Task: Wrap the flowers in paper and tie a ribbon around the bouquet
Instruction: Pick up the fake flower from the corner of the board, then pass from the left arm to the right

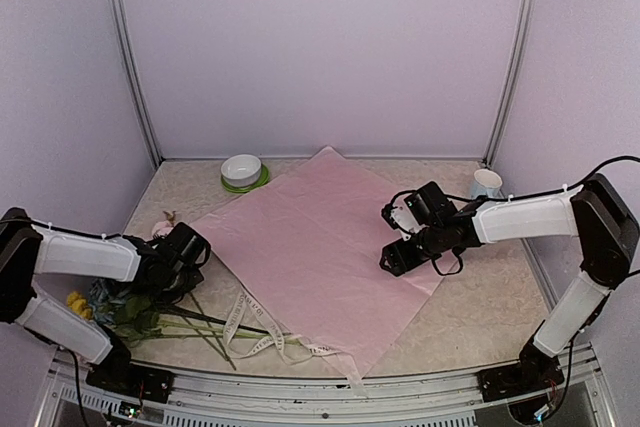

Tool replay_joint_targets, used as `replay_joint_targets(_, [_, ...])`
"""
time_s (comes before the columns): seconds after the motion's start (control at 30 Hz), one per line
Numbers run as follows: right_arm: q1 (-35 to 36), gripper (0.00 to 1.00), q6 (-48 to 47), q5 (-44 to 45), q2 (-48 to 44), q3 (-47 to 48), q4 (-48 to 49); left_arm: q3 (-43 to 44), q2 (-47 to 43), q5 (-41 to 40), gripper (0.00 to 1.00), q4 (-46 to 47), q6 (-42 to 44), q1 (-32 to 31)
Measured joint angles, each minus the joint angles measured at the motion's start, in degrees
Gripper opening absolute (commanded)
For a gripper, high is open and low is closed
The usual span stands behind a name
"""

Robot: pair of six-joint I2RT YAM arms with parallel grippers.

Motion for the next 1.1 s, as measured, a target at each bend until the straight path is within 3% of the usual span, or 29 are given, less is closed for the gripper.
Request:
replay_joint_targets(0.17, [0.0, 0.76, 0.0, 0.0, 0.0, 0.0, 0.0, 1.4, 0.9, -0.1, 0.0, 0.3, 2.3, 0.8])
replay_joint_targets(0.33, [0.0, 0.76, 0.0, 0.0, 0.0, 0.0, 0.0, 4.9, -3.9, -3.7, 0.0, -6.2, 2.4, -1.1])
replay_joint_targets(0.57, [0.0, 0.76, 0.0, -0.5, -0.1, 0.0, 0.0, 17.9, -13.8, -19.6, 0.0, -12.6, 7.1, -6.8])
replay_joint_targets(0.73, [0.0, 0.76, -1.0, -0.4, -1.7, 0.3, -0.1, 25.5, -17.7, -33.6, 0.0, -8.4, 20.1, -11.7])
replay_joint_targets(0.9, [0.6, 0.76, -2.2, -0.2, -3.9, 2.0, 0.0, 25.6, -16.0, -47.4, 0.0, 1.4, 38.1, -19.1])
replay_joint_targets(1.0, [1.4, 0.77, -3.4, -1.4, -5.7, 2.2, 0.2, 23.3, -16.9, -48.7, 0.0, 9.7, 48.0, -21.2])
replay_joint_targets(1.1, [2.3, 0.77, -5.4, -4.7, -8.0, 2.3, 0.7, 20.3, -21.2, -43.8, 0.0, 17.8, 55.7, -21.7])
